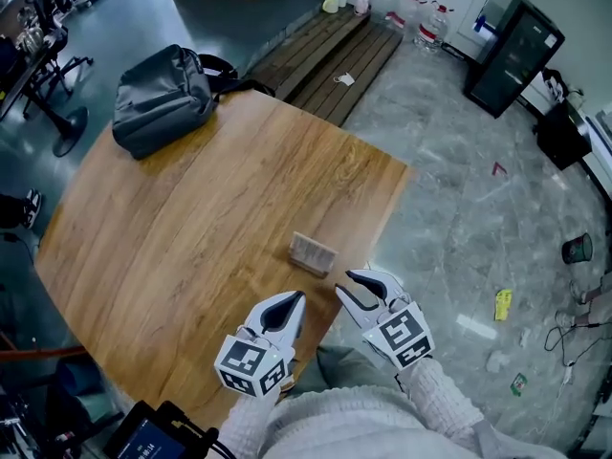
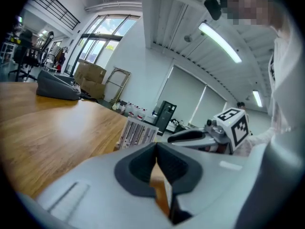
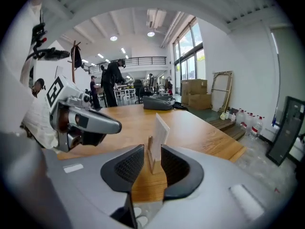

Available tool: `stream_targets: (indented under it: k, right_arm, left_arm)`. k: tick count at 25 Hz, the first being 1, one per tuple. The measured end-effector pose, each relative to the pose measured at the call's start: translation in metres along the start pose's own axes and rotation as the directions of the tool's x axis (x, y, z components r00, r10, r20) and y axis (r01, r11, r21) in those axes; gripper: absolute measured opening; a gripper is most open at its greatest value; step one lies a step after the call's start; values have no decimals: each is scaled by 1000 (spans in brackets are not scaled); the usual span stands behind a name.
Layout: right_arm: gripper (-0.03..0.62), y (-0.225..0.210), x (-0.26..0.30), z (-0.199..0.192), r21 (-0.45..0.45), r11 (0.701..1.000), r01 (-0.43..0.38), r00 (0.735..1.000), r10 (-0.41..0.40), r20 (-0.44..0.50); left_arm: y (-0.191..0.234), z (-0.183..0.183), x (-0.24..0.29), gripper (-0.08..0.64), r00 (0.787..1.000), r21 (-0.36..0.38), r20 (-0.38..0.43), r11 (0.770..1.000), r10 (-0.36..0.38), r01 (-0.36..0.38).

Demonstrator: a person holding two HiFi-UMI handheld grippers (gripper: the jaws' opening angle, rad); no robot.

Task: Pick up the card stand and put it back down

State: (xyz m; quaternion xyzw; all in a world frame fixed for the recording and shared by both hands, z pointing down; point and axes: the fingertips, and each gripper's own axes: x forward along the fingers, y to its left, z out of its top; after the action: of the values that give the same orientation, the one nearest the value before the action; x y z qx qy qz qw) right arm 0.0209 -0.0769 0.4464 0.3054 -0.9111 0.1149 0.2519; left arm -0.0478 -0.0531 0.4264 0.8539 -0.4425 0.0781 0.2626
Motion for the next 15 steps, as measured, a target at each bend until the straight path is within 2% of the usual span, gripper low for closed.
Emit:
stream_targets:
  k: [3, 9, 15]
  right_arm:
    - [80, 7, -16, 15, 52, 999, -16, 997, 12, 72]
    - [1, 25, -31, 29, 66, 996, -56, 986, 45, 158]
    - [-2, 47, -36, 29, 28, 991, -132, 979, 126, 158]
  left_arm:
    - [-13, 4, -3, 8, 1000, 24, 2, 1000, -13, 13]
    - [-34, -6, -5, 8, 999, 39, -8, 999, -31, 31]
    - [-44, -8, -7, 8, 999, 51, -9, 998, -38, 39]
